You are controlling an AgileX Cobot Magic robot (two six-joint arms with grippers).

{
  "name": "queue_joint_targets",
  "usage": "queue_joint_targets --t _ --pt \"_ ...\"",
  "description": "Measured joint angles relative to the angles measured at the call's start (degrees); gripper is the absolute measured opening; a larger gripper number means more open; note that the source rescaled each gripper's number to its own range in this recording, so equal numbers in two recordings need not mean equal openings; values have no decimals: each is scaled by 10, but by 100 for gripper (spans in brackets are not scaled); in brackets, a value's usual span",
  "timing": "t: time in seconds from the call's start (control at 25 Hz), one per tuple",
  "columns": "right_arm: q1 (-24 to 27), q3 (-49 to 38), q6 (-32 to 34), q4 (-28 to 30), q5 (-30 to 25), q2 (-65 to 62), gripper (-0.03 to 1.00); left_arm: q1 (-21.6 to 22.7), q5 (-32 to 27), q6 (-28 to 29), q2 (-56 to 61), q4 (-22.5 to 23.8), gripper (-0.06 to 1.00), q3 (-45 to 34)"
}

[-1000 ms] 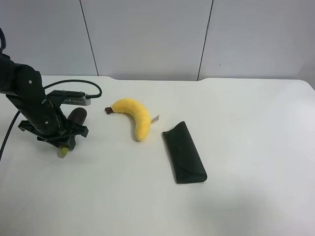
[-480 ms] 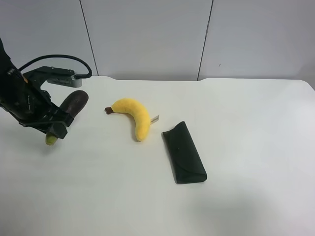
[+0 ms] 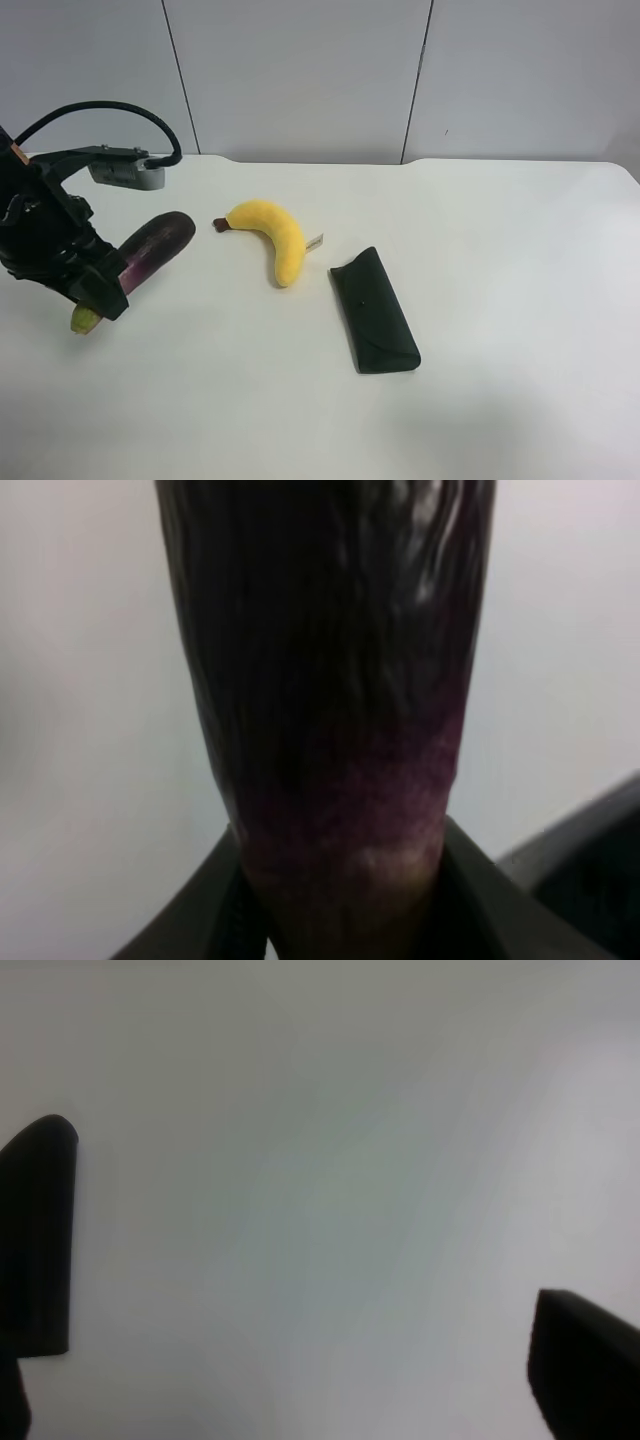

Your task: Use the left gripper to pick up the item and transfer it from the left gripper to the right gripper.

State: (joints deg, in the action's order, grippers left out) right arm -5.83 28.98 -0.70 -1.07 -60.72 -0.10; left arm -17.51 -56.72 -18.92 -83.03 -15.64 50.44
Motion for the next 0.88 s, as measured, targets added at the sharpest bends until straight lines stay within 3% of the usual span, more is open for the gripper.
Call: queue_joint_targets --t 0.48,0.64,0.88 --pt "0 0 0 0 0 0 100 -160 -4 -4 9 6 0 64" --pt "0 0 0 0 0 0 100 -186 -26 -13 9 4 0 103" --pt "0 0 0 0 0 0 100 -189 -82 -57 9 -51 0 147"
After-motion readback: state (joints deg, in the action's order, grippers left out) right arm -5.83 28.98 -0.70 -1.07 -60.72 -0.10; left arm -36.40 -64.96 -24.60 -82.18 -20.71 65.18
